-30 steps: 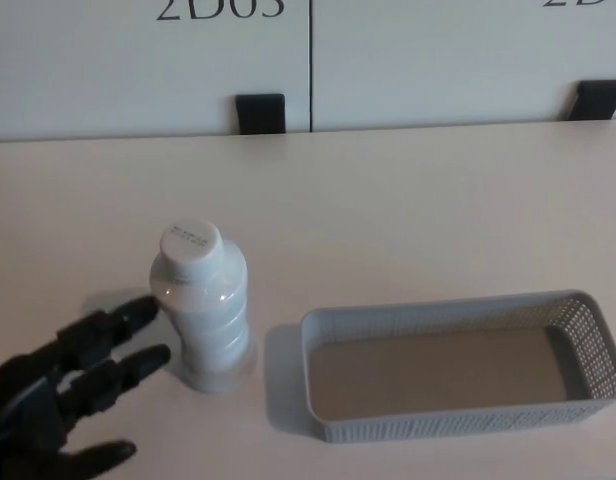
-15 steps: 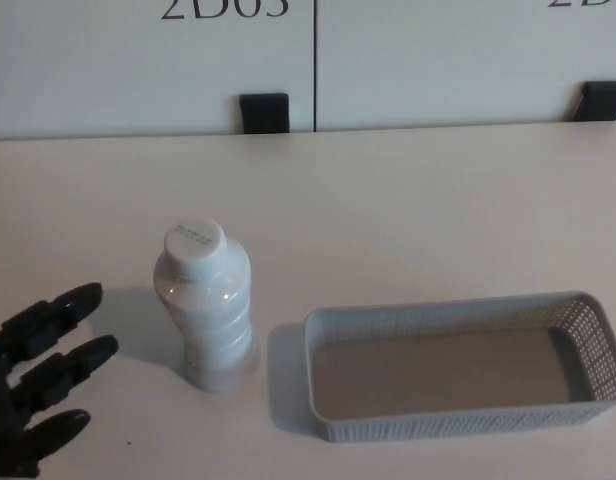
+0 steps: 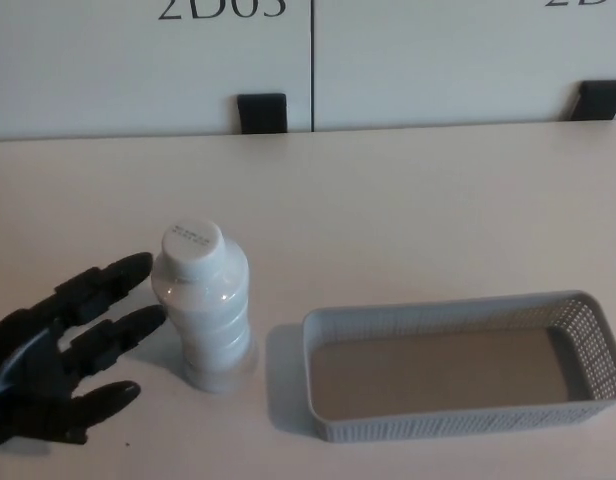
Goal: The robot walk up to a desk on which a bottle is kept on the left hand side and a container is kept on the right hand side. The robot uses its left hand to pick up the bottle and places it in the container.
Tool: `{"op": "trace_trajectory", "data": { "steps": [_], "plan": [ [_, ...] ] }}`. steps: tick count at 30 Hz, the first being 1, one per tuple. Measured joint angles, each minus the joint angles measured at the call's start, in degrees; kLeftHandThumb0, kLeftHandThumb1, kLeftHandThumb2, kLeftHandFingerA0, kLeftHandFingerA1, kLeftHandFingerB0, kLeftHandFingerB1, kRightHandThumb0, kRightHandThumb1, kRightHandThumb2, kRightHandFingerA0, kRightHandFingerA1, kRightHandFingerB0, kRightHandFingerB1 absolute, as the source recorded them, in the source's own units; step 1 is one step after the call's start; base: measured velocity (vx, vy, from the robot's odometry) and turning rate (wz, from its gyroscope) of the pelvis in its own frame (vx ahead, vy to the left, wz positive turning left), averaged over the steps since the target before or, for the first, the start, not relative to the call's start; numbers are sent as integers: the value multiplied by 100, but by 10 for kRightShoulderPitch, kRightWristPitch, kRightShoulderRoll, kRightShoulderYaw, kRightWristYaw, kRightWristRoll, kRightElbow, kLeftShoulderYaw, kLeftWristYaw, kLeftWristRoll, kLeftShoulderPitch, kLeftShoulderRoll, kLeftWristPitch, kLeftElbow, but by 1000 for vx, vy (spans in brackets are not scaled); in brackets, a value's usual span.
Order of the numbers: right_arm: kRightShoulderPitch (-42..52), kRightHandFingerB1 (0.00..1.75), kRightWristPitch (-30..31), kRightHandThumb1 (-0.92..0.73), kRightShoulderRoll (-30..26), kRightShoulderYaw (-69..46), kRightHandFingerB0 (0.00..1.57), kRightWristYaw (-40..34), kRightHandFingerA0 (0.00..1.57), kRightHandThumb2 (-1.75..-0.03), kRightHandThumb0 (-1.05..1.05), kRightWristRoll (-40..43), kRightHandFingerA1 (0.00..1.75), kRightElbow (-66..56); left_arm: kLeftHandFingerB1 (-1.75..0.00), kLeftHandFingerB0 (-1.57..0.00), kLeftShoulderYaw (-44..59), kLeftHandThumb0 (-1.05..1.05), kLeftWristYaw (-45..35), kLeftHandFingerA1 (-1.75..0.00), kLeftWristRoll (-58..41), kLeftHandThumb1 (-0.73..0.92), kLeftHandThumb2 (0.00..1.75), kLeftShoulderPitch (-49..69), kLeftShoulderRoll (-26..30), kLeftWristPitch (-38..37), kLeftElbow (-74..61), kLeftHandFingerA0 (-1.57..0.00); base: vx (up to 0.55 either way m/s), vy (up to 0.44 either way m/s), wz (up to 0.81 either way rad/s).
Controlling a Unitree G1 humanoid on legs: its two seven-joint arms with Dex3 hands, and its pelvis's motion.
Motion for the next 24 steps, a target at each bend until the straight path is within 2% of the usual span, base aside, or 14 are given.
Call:
{"op": "trace_trajectory", "data": {
  "steps": [1,2,4,6,7,9,10,11,18,19,20,22,23,24],
  "plan": [
    [-1,52,0,-29,0,-1,0,0,0,-98,-41,0,52,2,-15,0,-5,-56,4,-26,2,36,75,-2,-3,2,-4,-1,0,0,0],
    [-1,42,0,-75,0,-1,9,0,8,-63,-95,1,34,1,-14,-3,-10,-60,7,-27,4,38,76,-5,-5,5,-8,-3,0,0,0],
    [0,42,0,-75,0,-1,10,1,9,-63,-95,2,35,-2,-18,-1,-23,-71,16,-26,10,41,62,-13,-7,8,-13,-4,0,0,0],
    [0,42,0,-75,0,-1,10,2,9,-63,-95,3,35,-2,-18,-1,-36,-71,22,-26,18,41,62,-18,-11,8,-16,-4,0,0,0],
    [0,50,0,-57,0,-1,5,2,5,-100,-92,3,44,-2,-23,0,-41,-69,24,-27,22,47,56,-20,-12,8,-17,-3,0,0,0],
    [-2,50,1,-58,0,-1,4,2,4,-100,-93,3,43,-1,-17,0,-63,-64,35,-23,40,36,68,-28,-17,6,-23,-3,0,0,0],
    [-4,44,1,-75,0,-1,11,2,9,-63,-94,3,36,1,-17,0,-73,-59,40,-19,48,37,77,-31,-21,4,-27,0,0,0,0],
    [-6,51,1,-29,0,-1,0,3,1,-97,-41,3,52,2,-14,0,-83,-63,46,-17,56,39,78,-35,-25,3,-30,0,0,0,0],
    [-9,51,1,-29,0,0,0,4,1,-97,-41,3,51,-3,-4,0,-155,-64,83,-7,109,39,76,-87,-61,-3,-17,0,0,0,0],
    [-9,51,1,-29,0,0,0,4,1,-97,-41,3,51,-3,-7,0,-155,-61,83,-33,109,37,73,-87,-61,-3,-17,-6,0,0,0],
    [-9,51,1,-29,1,0,0,4,1,-97,-41,3,51,-9,-10,-2,-173,-62,96,-49,125,36,72,-113,-74,-3,3,-47,0,0,0],
    [-9,51,2,-29,2,0,0,4,1,-97,-41,3,51,-16,-20,-6,-188,-55,112,-49,142,40,68,-145,-87,-3,28,-56,0,0,0],
    [-9,51,2,-30,2,0,0,4,1,-98,-41,3,51,-16,-29,-20,-188,-27,112,-50,142,63,60,-145,-87,-3,28,-102,0,0,0],
    [-10,51,3,-30,2,0,0,4,1,-98,-41,3,51,-18,-32,-31,-193,-19,119,-67,147,73,63,-154,-92,-2,36,-117,0,0,0]
  ]
}}
